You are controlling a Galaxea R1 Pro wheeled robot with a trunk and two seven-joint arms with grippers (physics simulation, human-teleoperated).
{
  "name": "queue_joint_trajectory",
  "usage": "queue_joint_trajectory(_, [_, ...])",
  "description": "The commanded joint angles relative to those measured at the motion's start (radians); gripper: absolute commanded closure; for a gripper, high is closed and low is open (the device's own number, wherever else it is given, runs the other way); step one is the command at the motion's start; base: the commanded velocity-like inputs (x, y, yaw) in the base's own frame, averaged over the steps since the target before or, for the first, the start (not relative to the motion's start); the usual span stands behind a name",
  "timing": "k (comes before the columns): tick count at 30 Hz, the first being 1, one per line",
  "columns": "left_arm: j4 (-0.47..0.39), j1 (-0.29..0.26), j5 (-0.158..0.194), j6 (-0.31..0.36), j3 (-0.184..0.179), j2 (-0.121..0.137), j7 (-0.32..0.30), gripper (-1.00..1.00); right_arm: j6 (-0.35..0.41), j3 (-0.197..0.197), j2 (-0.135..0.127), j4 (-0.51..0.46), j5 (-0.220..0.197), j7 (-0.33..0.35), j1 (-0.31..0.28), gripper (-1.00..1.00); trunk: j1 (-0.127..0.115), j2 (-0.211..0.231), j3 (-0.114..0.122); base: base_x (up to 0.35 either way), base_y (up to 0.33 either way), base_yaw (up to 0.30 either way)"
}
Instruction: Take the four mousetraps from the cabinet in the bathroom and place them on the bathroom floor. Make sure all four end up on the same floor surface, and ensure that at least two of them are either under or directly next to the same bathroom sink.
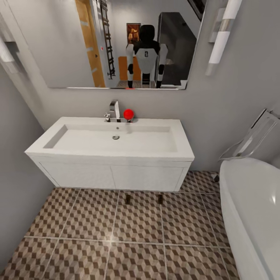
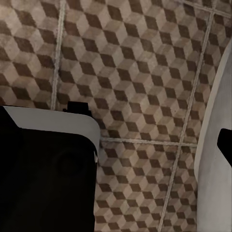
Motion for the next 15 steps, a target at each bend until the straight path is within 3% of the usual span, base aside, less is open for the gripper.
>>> queue_joint_trajectory(1, [0.000, 0.000, 0.000, 0.000, 0.000, 0.000, 0.000, -1.00, 0.000, 0.000, -0.001, 0.000, 0.000, 0.000, 0.000, -1.00, 0.000, 0.000, 0.001, 0.000, 0.000, 0.139])
queue_joint_trajectory(15, [0.000, 0.000, 0.000, 0.000, 0.000, 0.000, 0.000, -1.00, -0.001, 0.000, -0.002, 0.000, -0.001, 0.001, 0.000, -1.00, 0.000, 0.000, 0.023, 0.000, 0.000, 0.052])
